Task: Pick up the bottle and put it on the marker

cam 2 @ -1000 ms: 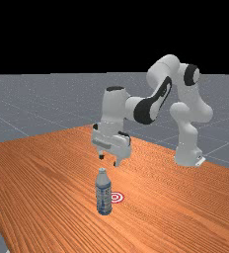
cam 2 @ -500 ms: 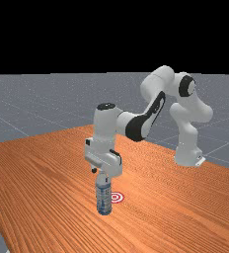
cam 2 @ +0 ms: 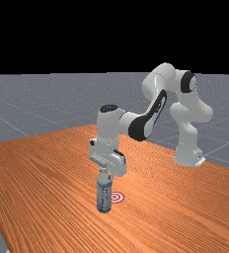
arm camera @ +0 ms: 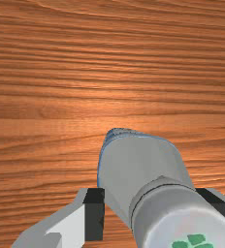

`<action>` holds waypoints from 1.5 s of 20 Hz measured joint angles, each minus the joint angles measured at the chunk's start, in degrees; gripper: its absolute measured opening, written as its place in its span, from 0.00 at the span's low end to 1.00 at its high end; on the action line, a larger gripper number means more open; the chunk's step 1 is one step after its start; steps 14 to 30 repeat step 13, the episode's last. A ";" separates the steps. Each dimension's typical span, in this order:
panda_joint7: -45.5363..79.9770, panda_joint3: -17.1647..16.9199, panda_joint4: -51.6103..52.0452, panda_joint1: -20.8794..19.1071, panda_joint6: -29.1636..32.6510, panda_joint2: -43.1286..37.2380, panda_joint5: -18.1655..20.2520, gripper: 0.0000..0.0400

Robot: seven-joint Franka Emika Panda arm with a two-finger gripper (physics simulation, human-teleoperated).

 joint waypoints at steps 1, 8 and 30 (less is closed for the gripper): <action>0.00 -0.10 -0.42 0.01 -0.16 -0.60 -0.08 0.61; -0.14 -1.91 -12.10 -0.73 0.93 -9.63 -0.87 0.61; -0.09 -2.85 -13.42 -1.09 1.54 -8.44 -2.23 0.61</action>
